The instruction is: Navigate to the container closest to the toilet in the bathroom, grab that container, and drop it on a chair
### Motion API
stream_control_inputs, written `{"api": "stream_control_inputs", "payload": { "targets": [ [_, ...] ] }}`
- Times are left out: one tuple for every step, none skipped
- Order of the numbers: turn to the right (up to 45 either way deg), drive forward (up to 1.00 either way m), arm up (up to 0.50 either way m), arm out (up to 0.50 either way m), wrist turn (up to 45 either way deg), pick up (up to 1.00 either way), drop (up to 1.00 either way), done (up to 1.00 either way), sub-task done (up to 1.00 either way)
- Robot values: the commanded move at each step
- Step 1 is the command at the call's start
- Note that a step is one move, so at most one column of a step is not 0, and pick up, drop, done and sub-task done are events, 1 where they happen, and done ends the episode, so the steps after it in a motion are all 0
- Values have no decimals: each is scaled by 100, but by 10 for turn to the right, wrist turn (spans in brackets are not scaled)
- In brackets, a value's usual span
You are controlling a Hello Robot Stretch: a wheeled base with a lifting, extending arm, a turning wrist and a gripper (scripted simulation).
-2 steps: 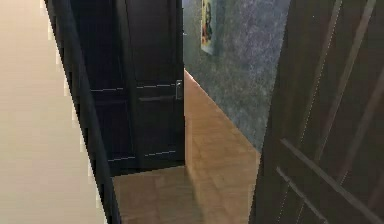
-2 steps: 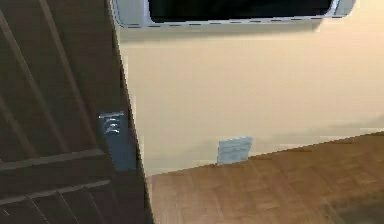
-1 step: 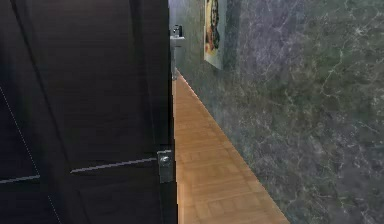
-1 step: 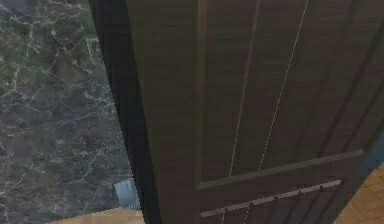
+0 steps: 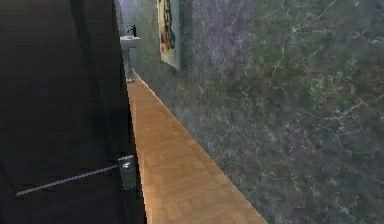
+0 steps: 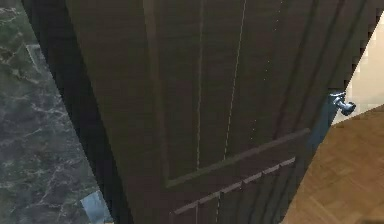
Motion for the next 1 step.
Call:
{"api": "stream_control_inputs", "payload": {
  "targets": [
    [0,10,0,0,0,0,0,0,0]
  ]
}}
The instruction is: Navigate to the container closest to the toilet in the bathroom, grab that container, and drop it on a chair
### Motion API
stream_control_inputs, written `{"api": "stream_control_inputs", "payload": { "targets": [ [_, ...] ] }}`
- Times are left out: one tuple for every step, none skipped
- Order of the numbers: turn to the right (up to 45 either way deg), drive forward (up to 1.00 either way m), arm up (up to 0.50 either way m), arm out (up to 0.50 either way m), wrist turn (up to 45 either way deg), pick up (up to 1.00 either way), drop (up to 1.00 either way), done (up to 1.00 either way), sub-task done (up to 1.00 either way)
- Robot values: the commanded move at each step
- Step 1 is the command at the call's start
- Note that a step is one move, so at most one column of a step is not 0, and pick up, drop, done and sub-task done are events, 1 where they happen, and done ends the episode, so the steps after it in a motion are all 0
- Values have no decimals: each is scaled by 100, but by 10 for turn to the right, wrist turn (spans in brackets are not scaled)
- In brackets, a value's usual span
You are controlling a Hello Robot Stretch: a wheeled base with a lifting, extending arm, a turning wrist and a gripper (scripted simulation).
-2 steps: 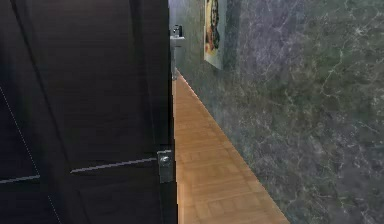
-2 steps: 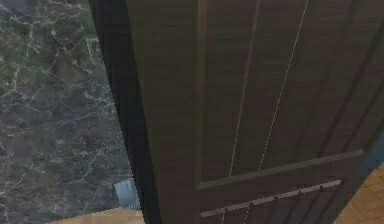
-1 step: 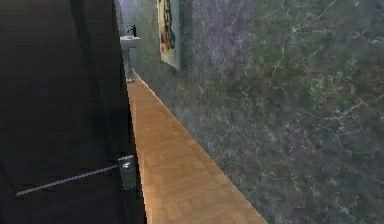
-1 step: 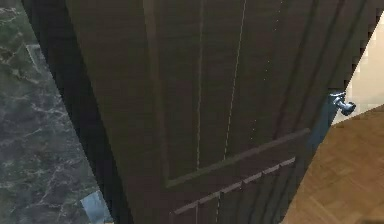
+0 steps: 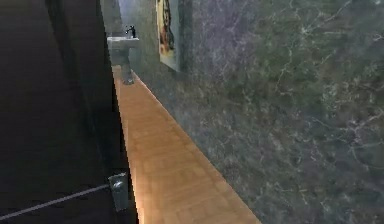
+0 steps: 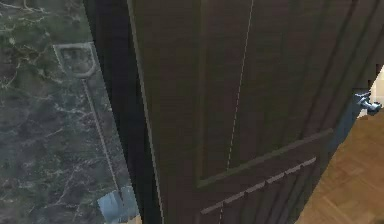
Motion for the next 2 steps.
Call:
{"api": "stream_control_inputs", "payload": {
  "targets": [
    [60,0,0,0,0,0,0,0,0],
    [0,60,0,0,0,0,0,0,0]
  ]
}}
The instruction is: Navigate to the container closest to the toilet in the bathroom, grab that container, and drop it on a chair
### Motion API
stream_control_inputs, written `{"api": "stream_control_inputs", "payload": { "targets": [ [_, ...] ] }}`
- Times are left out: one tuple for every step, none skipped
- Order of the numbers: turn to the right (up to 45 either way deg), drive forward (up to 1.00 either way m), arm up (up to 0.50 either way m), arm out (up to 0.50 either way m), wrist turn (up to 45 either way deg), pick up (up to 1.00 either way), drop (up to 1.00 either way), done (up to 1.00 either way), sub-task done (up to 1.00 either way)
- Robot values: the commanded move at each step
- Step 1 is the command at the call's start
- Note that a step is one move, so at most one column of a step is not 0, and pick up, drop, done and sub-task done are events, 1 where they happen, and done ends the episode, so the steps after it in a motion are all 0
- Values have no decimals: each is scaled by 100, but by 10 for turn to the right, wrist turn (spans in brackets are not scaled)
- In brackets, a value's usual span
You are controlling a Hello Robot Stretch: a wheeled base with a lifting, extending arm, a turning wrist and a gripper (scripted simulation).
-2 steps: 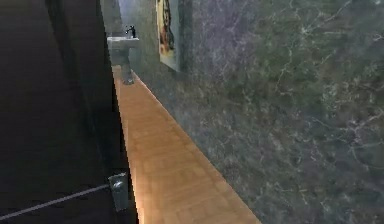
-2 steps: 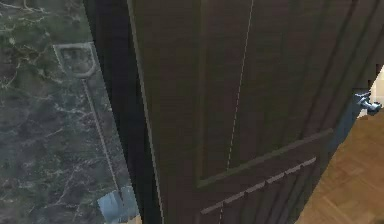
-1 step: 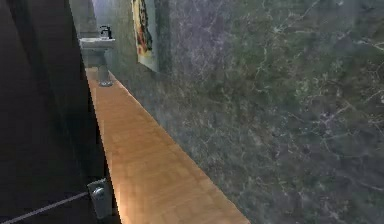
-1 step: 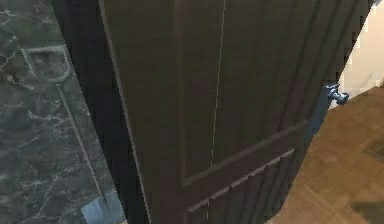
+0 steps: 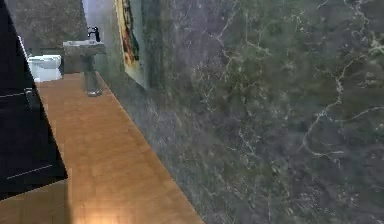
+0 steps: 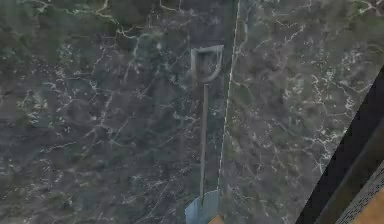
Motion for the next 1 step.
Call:
{"api": "stream_control_inputs", "payload": {
  "targets": [
    [-270,0,0,0,0,0,0,0,0]
  ]
}}
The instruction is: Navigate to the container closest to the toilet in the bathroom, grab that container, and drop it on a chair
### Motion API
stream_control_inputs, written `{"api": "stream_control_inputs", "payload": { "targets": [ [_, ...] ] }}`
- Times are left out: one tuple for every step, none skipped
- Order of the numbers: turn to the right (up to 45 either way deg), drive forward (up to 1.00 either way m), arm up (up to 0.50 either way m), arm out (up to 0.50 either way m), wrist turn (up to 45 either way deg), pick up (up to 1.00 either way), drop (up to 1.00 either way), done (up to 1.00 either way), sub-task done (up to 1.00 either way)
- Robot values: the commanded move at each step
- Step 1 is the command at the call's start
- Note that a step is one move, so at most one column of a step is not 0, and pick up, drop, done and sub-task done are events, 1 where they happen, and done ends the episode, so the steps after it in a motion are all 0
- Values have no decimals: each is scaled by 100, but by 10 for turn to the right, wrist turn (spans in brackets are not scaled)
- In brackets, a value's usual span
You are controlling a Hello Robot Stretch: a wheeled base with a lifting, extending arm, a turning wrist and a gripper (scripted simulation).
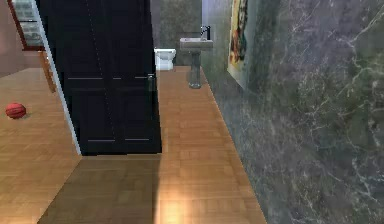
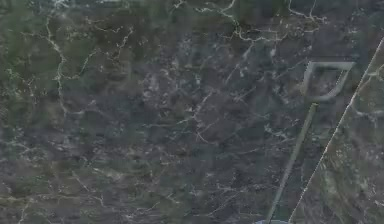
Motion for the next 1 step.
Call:
{"api": "stream_control_inputs", "payload": {
  "targets": [
    [0,25,0,0,0,0,0,0,0]
  ]
}}
